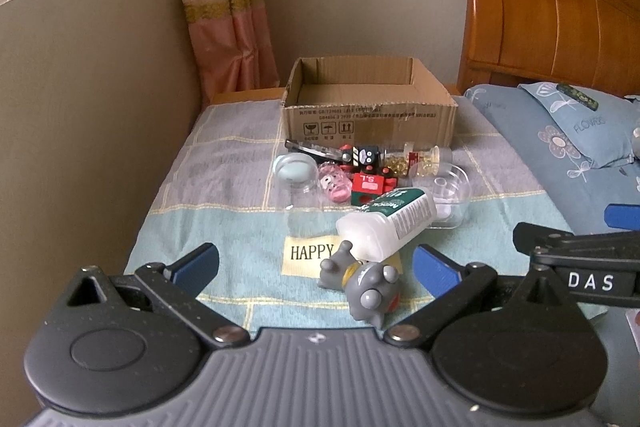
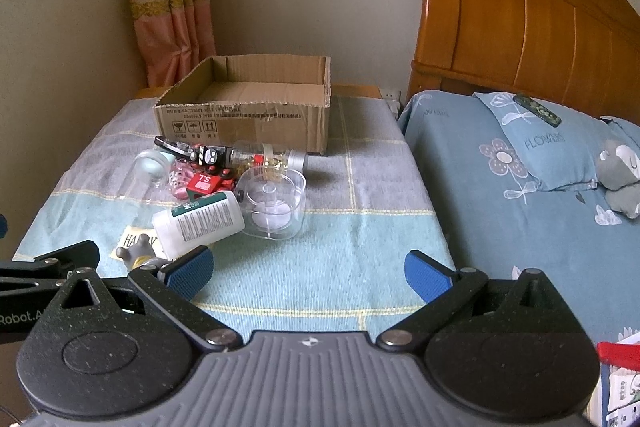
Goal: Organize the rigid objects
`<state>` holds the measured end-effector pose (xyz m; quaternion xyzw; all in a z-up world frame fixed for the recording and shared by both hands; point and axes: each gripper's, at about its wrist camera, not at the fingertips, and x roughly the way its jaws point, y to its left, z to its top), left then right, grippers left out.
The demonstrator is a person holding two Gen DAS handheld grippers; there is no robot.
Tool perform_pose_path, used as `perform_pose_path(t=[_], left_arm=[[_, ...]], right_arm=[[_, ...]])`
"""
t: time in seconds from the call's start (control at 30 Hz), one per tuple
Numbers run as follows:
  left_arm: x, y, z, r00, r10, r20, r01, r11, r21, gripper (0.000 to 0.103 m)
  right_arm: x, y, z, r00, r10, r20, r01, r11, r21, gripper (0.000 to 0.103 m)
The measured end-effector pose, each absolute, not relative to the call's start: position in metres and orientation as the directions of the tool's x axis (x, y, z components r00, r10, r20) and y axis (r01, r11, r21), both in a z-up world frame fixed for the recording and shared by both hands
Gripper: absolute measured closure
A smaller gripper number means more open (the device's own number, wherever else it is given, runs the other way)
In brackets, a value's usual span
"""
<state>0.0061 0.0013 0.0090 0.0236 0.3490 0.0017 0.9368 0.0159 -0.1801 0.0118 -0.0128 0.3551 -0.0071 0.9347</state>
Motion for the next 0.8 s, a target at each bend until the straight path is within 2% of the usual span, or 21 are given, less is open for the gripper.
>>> perform_pose_path(t=[0.33, 0.8], left_arm=[[0.013, 0.002, 0.002, 0.749, 0.015, -0.663, 0.017, 0.999, 0.042, 0.001], [0.032, 0.013, -0.016, 0.709, -0.083, -0.700, 0.126, 0.992, 0.011, 0.001]], right_arm=[[0.025, -0.180, 0.007, 0.739, -0.014, -0.674, -0.004, 1.000, -0.024, 0.000], [0.045, -0.175, -0.013, 0.718, 0.055, -0.694, -0.105, 0.994, -0.029, 0.000]])
